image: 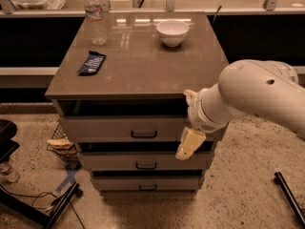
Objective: Open top drawer
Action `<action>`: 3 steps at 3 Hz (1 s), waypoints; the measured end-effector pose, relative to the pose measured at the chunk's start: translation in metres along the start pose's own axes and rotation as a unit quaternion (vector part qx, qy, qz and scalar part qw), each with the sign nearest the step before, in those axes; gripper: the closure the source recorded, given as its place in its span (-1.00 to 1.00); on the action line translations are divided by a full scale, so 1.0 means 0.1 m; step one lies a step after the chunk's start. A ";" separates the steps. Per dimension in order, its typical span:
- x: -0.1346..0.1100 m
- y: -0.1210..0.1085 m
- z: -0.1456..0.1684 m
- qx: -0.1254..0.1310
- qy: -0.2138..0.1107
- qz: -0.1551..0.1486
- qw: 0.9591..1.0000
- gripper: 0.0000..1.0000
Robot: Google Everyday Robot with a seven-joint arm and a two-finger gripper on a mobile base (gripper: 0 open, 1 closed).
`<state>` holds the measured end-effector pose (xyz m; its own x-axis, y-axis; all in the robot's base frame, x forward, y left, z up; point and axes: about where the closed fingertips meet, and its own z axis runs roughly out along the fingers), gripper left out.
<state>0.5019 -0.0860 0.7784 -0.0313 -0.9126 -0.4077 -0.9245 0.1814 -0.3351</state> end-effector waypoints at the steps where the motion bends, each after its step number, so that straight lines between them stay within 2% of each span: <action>1: 0.00 0.00 0.00 0.000 0.000 0.000 1.000 -1.00; 2: -0.04 0.13 0.23 -0.016 0.022 -0.007 1.000 -1.00; 3: -0.13 0.33 0.62 -0.037 0.049 -0.022 0.998 -1.00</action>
Offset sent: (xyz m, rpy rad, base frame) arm -0.0099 0.0447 -0.0699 -0.1405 0.1008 0.0279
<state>0.4953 -0.0459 0.7200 -0.0235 -0.9513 -0.3073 -0.9512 0.1159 -0.2861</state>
